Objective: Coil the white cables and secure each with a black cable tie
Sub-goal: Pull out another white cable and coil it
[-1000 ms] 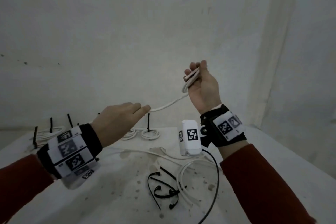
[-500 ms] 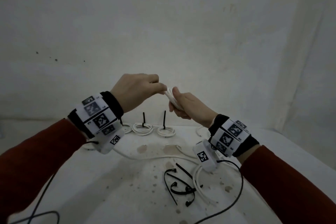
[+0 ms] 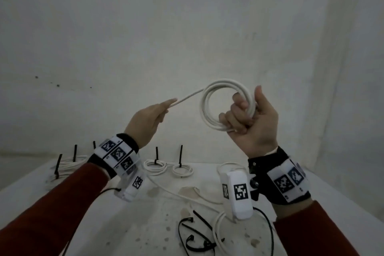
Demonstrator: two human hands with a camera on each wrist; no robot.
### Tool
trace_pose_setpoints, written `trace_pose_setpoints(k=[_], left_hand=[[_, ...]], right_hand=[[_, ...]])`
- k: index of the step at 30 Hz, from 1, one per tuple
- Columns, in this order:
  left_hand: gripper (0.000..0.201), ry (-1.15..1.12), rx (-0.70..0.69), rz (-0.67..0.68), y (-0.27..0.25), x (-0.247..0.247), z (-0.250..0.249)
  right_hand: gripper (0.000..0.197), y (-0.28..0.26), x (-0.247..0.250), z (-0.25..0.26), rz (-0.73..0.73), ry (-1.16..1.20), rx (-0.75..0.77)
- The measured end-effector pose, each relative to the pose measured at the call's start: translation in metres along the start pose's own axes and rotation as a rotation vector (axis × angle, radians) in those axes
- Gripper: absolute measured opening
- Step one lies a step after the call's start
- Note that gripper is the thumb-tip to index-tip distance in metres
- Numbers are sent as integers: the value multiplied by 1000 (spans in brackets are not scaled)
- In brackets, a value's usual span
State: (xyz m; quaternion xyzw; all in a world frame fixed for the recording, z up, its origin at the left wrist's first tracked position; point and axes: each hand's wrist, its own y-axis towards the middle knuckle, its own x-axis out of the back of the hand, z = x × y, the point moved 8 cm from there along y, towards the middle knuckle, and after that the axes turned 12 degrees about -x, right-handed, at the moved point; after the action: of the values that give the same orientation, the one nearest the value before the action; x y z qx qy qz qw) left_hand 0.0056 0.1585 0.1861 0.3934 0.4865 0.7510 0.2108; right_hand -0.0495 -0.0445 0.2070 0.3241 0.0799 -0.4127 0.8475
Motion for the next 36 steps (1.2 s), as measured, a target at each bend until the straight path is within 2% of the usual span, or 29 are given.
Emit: trace_pose_setpoints(k=[5, 8, 11, 14, 16, 19, 23, 26, 36], left_hand=[[33, -7, 93, 26, -31, -29, 11], [21, -133, 325, 40, -44, -49, 22], [22, -222, 537, -105, -43, -49, 32], [25, -177, 670, -276, -34, -29, 64], [27, -106, 663, -297, -21, -13, 80], [24, 35, 545, -239, 5, 5, 79], [23, 74, 377, -150, 31, 2, 65], [21, 61, 284, -133, 42, -3, 46], [21, -83, 313, -146, 41, -19, 27]], right_hand=[[42, -7, 13, 50, -40, 109, 263], [45, -4, 20, 63, -71, 78, 294], [43, -3, 30, 62, -124, -28, 131], [55, -16, 45, 52, -197, -253, -118], [63, -30, 57, 46, -266, -391, -213], [60, -49, 59, 42, -266, -421, -248], [57, -56, 56, 62, -310, -299, -67], [57, -50, 53, 79, -284, -166, 77], [57, -34, 51, 86, -188, 65, 227]])
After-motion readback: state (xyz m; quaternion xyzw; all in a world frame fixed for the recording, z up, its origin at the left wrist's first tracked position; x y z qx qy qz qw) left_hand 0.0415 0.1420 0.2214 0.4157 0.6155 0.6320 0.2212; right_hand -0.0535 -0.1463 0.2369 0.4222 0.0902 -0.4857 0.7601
